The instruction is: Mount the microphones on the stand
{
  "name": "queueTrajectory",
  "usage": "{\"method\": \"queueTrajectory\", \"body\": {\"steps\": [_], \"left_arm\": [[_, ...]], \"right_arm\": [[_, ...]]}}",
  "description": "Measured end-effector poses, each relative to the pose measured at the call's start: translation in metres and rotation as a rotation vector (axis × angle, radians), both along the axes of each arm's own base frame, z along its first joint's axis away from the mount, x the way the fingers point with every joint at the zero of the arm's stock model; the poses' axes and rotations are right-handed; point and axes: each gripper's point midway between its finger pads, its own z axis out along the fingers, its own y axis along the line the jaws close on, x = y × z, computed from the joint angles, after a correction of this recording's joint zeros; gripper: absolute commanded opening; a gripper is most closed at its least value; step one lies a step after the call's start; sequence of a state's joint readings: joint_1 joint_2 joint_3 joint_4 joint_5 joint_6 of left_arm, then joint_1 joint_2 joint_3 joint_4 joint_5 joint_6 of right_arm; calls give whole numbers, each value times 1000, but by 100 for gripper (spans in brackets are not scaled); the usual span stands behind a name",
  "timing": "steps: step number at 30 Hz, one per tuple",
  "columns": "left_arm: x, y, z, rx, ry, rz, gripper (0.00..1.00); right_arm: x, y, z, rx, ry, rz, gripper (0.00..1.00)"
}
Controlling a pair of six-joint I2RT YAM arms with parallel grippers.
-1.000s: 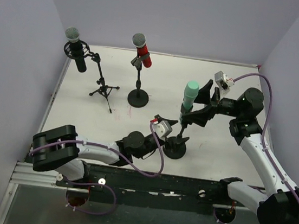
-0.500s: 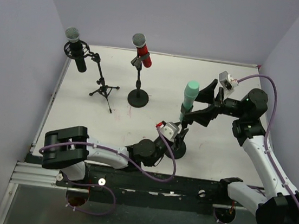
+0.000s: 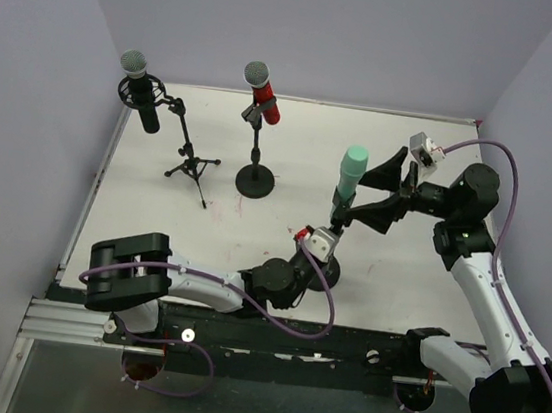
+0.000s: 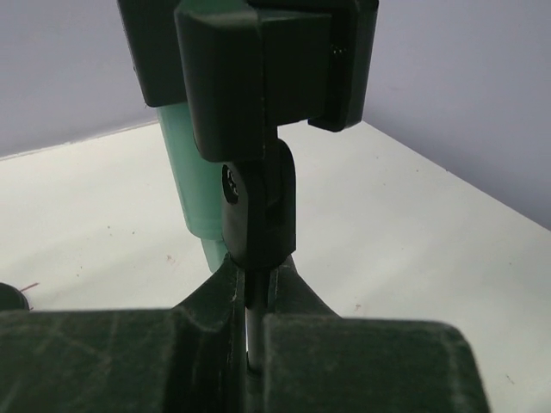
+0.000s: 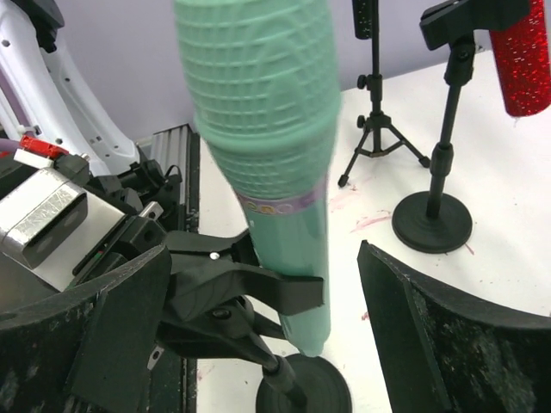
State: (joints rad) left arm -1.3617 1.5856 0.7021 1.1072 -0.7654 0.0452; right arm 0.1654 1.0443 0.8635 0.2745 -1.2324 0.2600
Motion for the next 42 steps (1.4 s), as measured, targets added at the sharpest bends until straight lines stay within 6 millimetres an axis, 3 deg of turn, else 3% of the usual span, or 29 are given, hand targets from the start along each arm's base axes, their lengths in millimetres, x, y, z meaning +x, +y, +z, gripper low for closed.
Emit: {"method": "queueTrajectory", "body": {"steps": [3,10,17,20,25,31,37,41,42], "left_arm": [[-1,6,0,-1,-21,-28,0],[15,36,2,13,-71,-54,0],[62,62,7,60,-112,-33,0],[87,69,13,79,-124,-8,0],[139,59,30,79,-148,4,0],[184,44,34,65,-152,-10,0],[213,33,19,50,-104,-46,0],[217,34,11,33,-76,-60,0],[217,33,11,28,-75,-64,5]], "right_arm": [[4,-6,0,-4,3,-23,97],[16,-23,5,-8,-12,-92,98],[29,-46,4,-12,-19,-180,98],[30,-55,-5,-17,-15,-210,98],[28,-63,-32,-24,36,-231,98],[26,-66,-43,-27,51,-233,98],[25,-67,-42,-29,42,-236,98],[25,-69,-42,-30,38,-239,98],[26,-69,-42,-30,37,-239,98]]}}
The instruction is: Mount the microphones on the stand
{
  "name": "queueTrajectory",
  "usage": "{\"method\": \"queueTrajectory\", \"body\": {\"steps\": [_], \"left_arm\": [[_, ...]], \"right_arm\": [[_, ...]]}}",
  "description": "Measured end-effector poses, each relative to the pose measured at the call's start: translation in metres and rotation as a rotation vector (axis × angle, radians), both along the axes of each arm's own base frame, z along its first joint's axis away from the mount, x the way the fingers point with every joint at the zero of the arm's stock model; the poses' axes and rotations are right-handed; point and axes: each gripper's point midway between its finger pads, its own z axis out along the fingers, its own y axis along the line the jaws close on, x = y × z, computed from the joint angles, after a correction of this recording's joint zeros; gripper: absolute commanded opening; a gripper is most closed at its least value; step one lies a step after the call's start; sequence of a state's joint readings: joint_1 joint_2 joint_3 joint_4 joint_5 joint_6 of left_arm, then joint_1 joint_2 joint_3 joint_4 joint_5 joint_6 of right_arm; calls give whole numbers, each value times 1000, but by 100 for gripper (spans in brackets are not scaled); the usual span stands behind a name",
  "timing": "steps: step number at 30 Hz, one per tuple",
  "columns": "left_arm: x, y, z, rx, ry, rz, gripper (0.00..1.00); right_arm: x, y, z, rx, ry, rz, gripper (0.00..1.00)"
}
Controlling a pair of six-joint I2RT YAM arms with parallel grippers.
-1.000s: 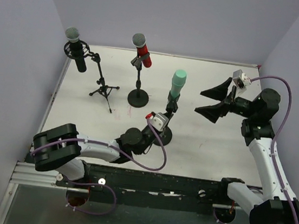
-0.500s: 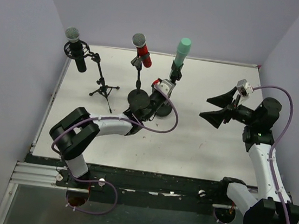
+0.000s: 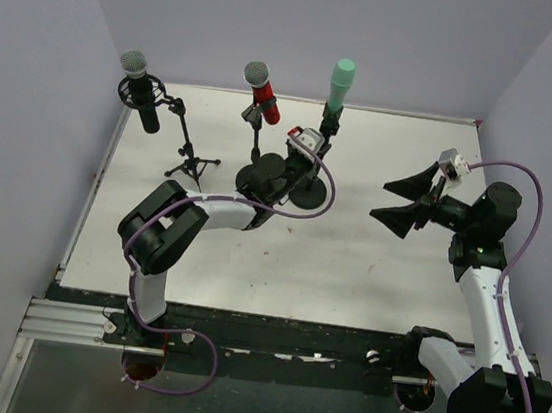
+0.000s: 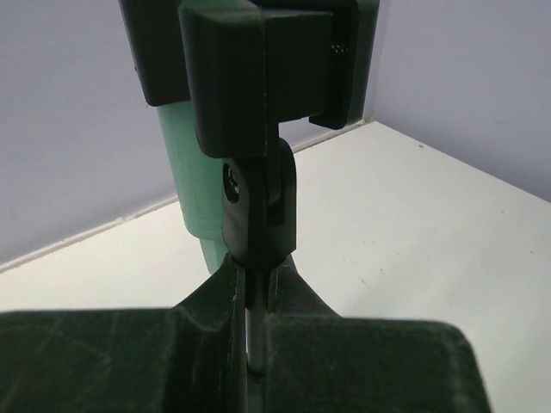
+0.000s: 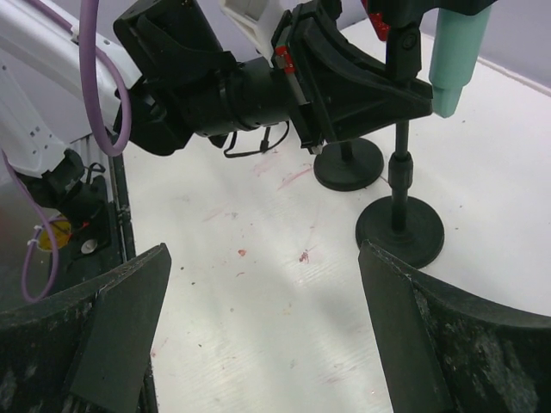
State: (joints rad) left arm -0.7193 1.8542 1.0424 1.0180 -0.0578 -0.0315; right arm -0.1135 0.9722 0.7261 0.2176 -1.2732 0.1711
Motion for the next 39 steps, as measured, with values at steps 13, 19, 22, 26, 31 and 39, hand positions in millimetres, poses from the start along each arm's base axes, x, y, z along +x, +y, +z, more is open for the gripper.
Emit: {"method": "queueTrajectory", "body": {"steps": [13,19,22,26,31,39], "left_arm": [[-26,13,-9,-58,28,-36,84],[-47,28,0,-88,42,-48,99],[-65,43,11,-115,43,-54,98],[-93,59,19,-126,90,-88,98],[-133,69,31,-59,206,-180,98],[-219,151,89,-39,174,-183,98]], "right_arm": [[-1,-3,-1,-3,-11,-7,99],[1,-10,0,-5,-19,-32,100],[1,-14,1,-6,-26,-51,100],[8,-22,3,-9,-36,-106,100],[30,-40,0,-5,3,-282,100],[67,-90,-5,54,137,-679,100]]}}
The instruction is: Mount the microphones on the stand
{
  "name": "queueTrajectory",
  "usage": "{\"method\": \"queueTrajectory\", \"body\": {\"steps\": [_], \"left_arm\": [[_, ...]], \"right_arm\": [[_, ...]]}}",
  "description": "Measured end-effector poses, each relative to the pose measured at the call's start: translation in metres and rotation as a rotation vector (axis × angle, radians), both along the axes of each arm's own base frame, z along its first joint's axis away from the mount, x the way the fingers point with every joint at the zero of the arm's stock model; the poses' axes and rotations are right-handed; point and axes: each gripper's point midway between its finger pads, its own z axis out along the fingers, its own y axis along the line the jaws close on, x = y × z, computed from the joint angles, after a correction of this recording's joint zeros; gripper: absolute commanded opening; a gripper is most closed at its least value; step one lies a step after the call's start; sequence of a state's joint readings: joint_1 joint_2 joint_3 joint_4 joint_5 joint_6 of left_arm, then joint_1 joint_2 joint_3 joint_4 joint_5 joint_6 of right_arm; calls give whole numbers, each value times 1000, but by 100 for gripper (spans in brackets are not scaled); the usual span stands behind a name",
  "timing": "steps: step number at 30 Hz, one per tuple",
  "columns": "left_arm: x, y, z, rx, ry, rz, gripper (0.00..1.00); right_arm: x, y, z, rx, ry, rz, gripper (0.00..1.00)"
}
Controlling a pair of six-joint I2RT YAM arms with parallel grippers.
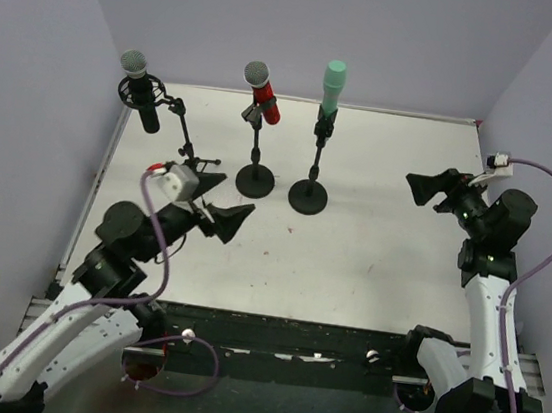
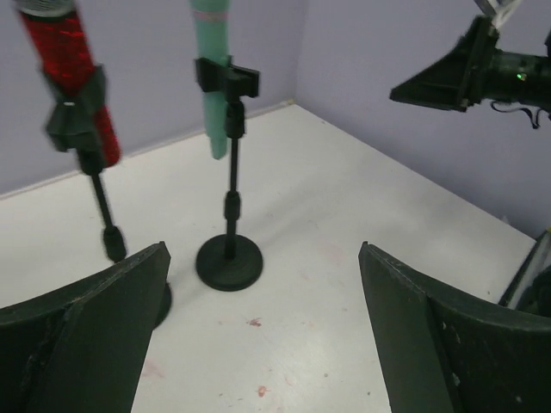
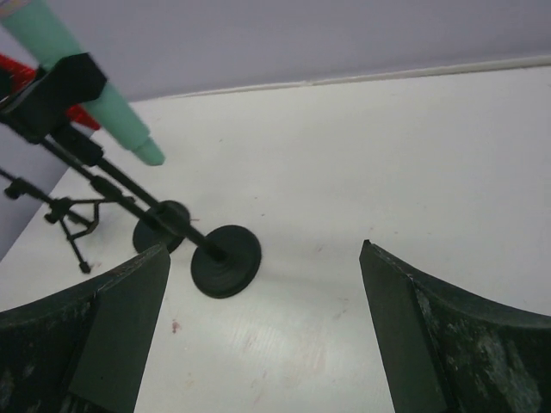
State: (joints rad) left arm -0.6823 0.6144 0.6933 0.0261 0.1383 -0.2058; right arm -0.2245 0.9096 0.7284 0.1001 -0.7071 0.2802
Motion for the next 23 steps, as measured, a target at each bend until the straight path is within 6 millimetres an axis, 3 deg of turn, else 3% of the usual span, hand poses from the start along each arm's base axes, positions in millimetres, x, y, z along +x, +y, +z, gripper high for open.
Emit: {"method": "queueTrajectory", "body": {"steps": [3,5,11,15,23], "left_arm": [[-11,46,16,-35,-54,105,98],[-7,73,10,-28,-50,207,98],[20,128,-65,25,175,474,98],[19,150,-74,27,191,580,98],[5,162,-62,-4,95,630,98]], "right_arm": [[9,-22,-3,28,46,-156,100],[13,-34,-7,40,81,-235,100],[11,-53,-23,45,147,-359,100],[8,-60,-27,43,154,-408,100],[5,-68,-21,31,129,-457,100]]}}
